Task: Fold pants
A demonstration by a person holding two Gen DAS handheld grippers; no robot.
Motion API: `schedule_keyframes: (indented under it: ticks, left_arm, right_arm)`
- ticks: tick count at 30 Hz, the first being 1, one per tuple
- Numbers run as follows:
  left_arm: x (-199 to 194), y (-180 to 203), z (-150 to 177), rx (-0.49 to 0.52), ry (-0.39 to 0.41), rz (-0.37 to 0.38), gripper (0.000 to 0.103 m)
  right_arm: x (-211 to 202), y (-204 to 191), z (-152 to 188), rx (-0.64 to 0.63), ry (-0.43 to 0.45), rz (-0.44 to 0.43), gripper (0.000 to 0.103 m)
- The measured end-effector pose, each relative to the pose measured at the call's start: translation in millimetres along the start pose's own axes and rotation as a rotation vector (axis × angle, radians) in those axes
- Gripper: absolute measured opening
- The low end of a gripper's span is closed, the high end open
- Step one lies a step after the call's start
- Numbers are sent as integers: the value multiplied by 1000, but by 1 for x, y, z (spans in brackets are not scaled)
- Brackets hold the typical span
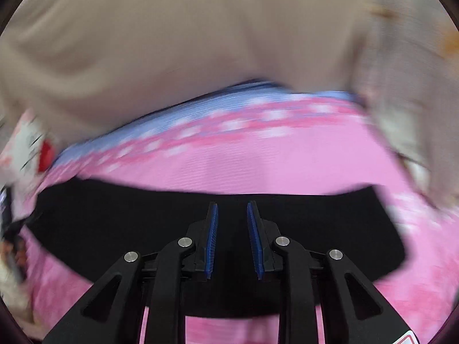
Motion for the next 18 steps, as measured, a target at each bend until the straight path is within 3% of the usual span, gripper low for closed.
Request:
schedule_keyframes:
  ticks: [4, 6, 9, 11, 14, 18]
  left_arm:
    - [0, -33, -4, -32, 19, -23, 92]
    - [1, -51, -8, -23, 30, -48, 92]
    - [8, -80, -20, -13, 50, -105, 92]
    - [19, -95, -27, -13, 44, -139, 93]
    - [43, -116, -36, -23, 28, -164, 93]
    - [65, -126, -51, -17, 40, -173, 98]
  right_arm:
    - [65, -165, 11, -160, -159, -303, 21]
    - [94, -239, 7, -271, -186, -360, 21]
    - [137, -310, -1, -337, -257, -426, 21]
    - [165, -347, -3, -365, -318, -455, 13]
    - [216, -371, -12, -395, -334, -375, 0]
    - [253, -374, -36, -323, -327, -396, 0]
Point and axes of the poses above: each gripper's, at about its wrist camera, not at the fingertips, and x roughly the way its jaws point, y to its right, z to its underside, the point moved 8 cm from there along x, roughly the way its jaws point, and after that the axes turned 4 degrees about z, right-handed, at the moved point
